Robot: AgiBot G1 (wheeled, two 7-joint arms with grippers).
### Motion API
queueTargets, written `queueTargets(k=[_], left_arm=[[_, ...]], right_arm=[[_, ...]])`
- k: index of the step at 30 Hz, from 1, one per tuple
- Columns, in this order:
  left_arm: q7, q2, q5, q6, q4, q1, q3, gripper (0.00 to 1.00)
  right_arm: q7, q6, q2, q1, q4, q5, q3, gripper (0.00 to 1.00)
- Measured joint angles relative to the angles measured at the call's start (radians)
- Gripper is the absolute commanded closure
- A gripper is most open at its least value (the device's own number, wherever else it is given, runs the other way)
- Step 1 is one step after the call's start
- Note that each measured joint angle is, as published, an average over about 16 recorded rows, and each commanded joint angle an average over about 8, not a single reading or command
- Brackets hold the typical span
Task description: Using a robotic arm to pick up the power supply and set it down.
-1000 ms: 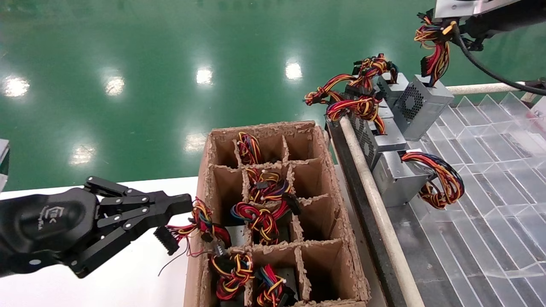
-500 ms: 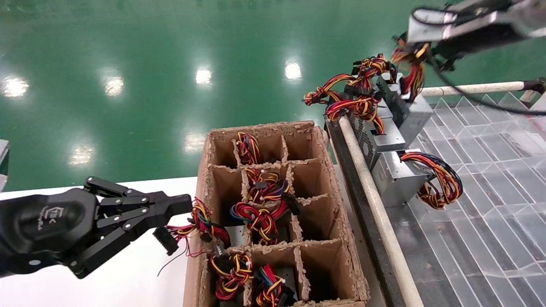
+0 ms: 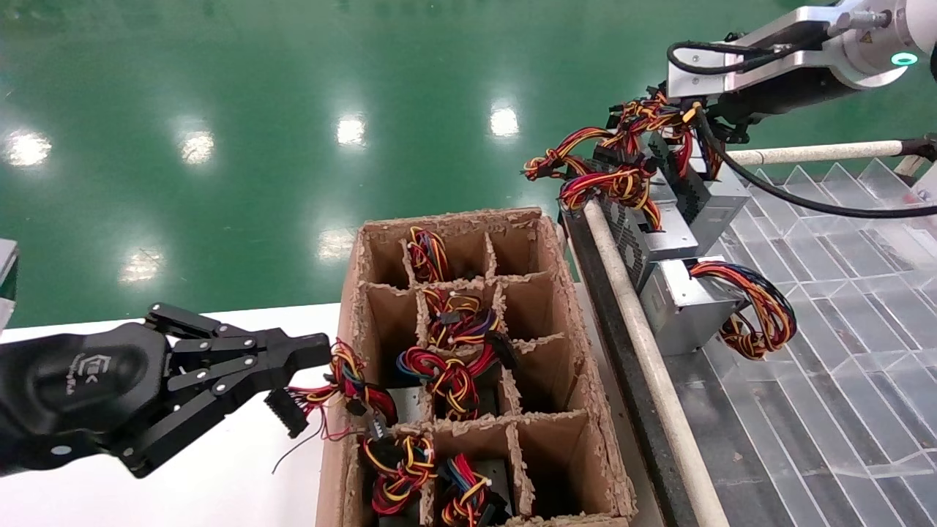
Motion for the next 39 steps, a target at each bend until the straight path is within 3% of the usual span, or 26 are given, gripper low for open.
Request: queueTargets(k=[23,39], left_arm=[[0.0,0.0,0.0,0.0,0.0,0.0,0.0,1.0],[0.0,0.0,0.0,0.0,0.0,0.0,0.0,1.0]], right_arm=[[-0.025,0.001,-0.011,0.029,-0.025,0.028,0.021,0.0],[-0.003,-0.023,0.011,0.023,0.036,0.061,0.047,0.0]])
